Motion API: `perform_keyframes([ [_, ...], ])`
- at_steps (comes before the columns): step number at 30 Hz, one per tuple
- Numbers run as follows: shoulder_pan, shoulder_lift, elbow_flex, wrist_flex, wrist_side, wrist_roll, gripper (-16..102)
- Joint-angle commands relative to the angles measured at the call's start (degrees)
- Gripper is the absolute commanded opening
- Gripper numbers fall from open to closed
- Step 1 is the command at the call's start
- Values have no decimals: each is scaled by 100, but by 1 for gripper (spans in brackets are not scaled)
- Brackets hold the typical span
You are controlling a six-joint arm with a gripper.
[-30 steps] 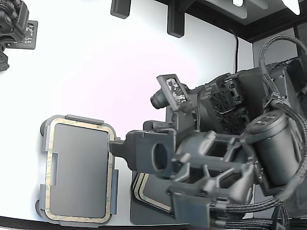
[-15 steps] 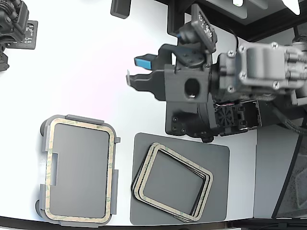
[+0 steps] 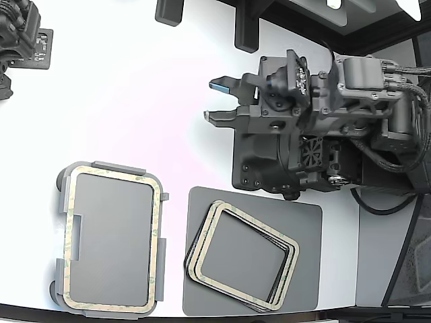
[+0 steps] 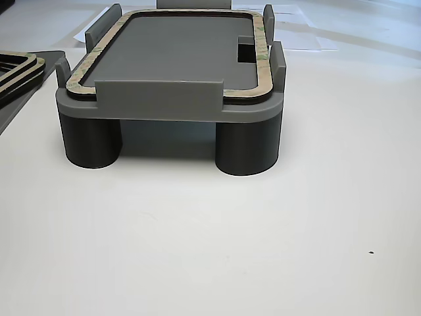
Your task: Move top rectangular frame to the holder.
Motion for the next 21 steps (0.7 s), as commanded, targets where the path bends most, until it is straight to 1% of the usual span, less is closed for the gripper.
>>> perform_keyframes([
  [1, -105, 132, 176, -176, 88, 44, 100],
  [3, -97, -70, 141, -246, 132, 79, 100],
  [6, -70, -35, 149, -255, 132, 62, 100],
  [11, -62, -466, 18, -308, 299, 185, 100],
  [15, -62, 132, 193, -185, 26, 0, 100],
  [19, -62, 141, 193, -193, 220, 123, 100],
  [21, -62, 141, 193, -202, 466, 281, 100],
])
